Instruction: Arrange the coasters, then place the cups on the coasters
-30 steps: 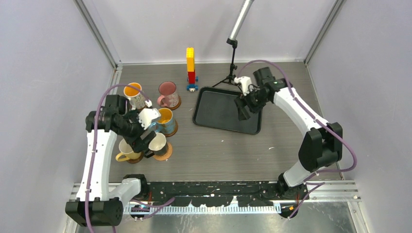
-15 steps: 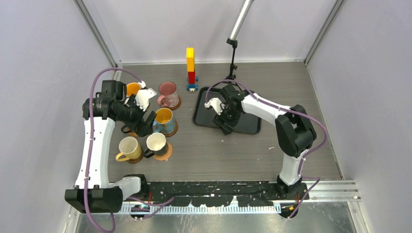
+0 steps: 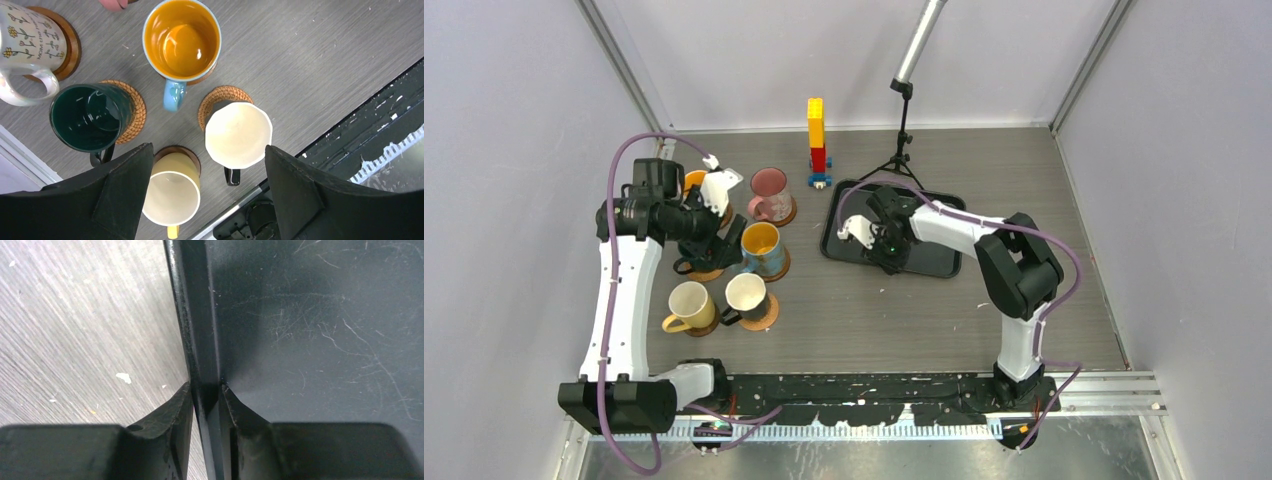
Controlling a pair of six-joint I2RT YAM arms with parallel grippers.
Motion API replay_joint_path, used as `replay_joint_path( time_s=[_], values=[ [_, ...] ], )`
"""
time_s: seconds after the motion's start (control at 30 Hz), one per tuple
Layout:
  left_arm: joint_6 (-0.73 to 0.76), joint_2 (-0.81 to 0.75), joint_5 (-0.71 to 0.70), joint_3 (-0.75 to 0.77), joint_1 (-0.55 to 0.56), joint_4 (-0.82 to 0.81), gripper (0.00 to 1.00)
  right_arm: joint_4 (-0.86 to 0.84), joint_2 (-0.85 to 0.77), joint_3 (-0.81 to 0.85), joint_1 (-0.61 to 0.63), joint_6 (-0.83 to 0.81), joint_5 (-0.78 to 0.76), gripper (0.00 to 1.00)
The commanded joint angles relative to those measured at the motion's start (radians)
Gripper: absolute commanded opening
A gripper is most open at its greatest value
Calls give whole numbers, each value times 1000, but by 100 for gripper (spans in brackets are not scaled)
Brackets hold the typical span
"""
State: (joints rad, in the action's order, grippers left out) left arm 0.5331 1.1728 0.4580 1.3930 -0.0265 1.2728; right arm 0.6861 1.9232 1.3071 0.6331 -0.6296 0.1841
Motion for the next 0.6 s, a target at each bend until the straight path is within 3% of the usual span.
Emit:
replay_joint_path(
  time_s=[0.0, 0.23, 0.57],
  values=[
    [-19, -26, 25, 11, -4, -67, 83, 21, -78, -89, 64, -39, 3, 27],
    [-1, -24, 16, 5, -4, -76, 83, 25, -148, -185, 109, 5, 9, 23],
    [5, -26, 13, -9, -4, -75, 83, 30, -245, -312, 146, -88, 18, 17]
  ],
)
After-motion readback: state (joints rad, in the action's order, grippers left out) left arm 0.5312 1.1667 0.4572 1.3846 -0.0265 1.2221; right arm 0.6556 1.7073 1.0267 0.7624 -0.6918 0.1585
